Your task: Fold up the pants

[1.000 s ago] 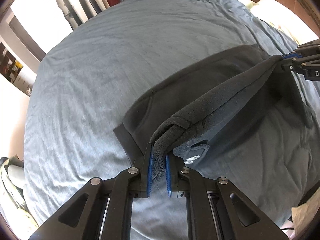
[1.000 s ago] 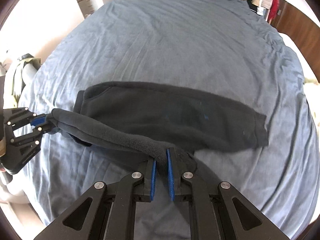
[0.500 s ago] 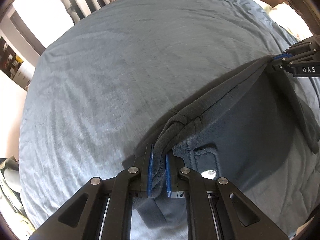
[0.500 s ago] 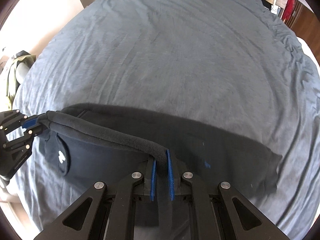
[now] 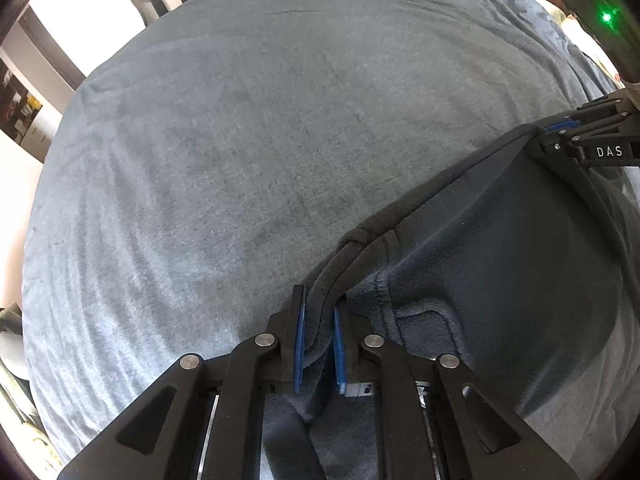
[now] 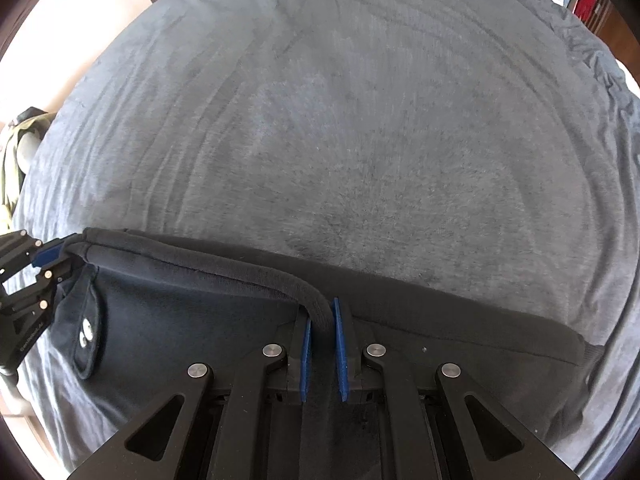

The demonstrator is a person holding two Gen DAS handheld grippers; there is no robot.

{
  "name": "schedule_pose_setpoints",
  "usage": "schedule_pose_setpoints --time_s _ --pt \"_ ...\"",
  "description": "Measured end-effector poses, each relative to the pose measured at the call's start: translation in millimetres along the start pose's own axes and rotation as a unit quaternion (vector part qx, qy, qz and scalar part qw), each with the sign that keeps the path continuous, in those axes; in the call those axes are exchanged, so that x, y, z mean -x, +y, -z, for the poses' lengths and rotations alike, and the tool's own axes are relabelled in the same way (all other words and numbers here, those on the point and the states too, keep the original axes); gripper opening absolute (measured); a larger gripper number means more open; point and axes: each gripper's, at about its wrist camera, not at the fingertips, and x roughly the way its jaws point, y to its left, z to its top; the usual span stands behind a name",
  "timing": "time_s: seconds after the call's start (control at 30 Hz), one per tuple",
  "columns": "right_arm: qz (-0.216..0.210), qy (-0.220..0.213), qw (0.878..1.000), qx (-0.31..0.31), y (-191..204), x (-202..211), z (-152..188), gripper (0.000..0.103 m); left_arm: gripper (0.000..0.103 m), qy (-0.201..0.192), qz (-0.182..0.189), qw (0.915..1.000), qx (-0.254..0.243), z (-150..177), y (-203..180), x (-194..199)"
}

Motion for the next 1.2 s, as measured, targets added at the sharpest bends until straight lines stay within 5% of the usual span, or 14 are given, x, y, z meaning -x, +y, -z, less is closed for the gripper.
schedule_pose_setpoints --time_s 0.07,0.17,0.3,0.43,0.7,0.97,1.2 --pt "-0.001 0.003 1.000 -0.003 -2.5 -4.6 -1.2 0.012 0.021 0.005 0.001 1.0000 0.006 -3.8 2.2 -2.8" --pt "0.000 0.015 1.000 0.000 -4.4 -10.2 -3.3 0.024 0.050 0.007 -0.020 0.9995 0.022 -7.8 11.2 -2.6" --pt "0.023 0.018 1.000 0.007 -4.8 -4.5 -4.1 0.039 0.054 0.008 -0.019 0.9988 0.043 -13.8 21.4 7.7" --pt "0.032 0.000 0.999 0.012 0.1 20.4 -3.6 0.041 0.065 -0.006 -0.036 0.9986 0.039 -15.0 16.5 30.4" --pt "0.017 -0.003 1.000 0.001 -1.2 57.9 0.7 0.048 0.066 -0.047 -0.051 0.9969 0.038 -11.4 5.9 82.2" --pt "-0.010 0.034 0.999 0.022 -0.2 36.2 -13.9 0.048 0.067 -0.062 -0.041 0.9959 0.051 -16.7 -6.5 87.5" --pt "-0.034 -0.015 0.999 -0.003 5.7 60.9 -7.2 0.048 0.066 -0.076 -0.022 0.9936 0.080 -10.3 -15.4 98.0"
